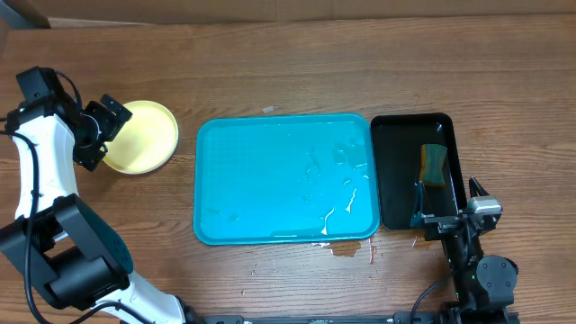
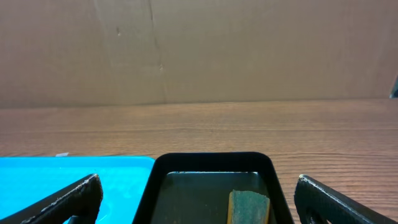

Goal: Clean dirty plates on tray and stack at the side

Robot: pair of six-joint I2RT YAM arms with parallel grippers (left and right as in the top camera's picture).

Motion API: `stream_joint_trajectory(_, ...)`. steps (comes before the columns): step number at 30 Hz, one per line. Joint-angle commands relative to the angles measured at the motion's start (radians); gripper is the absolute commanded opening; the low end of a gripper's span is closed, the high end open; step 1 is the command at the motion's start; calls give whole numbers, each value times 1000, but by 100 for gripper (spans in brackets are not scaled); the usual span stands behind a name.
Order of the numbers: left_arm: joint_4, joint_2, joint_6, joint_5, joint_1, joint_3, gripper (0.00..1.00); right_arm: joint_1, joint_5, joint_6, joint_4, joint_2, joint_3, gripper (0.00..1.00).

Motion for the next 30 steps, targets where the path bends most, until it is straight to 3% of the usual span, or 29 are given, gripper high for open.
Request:
stream_joint_trajectory(1,2,14,22,11,-6,-8,100,-5,-1,-4,6,-10,-10,100)
stream_joint_trajectory(30,1,-10,23,7,-13,-8,100,-5,-1,-4,6,-10,-10,100)
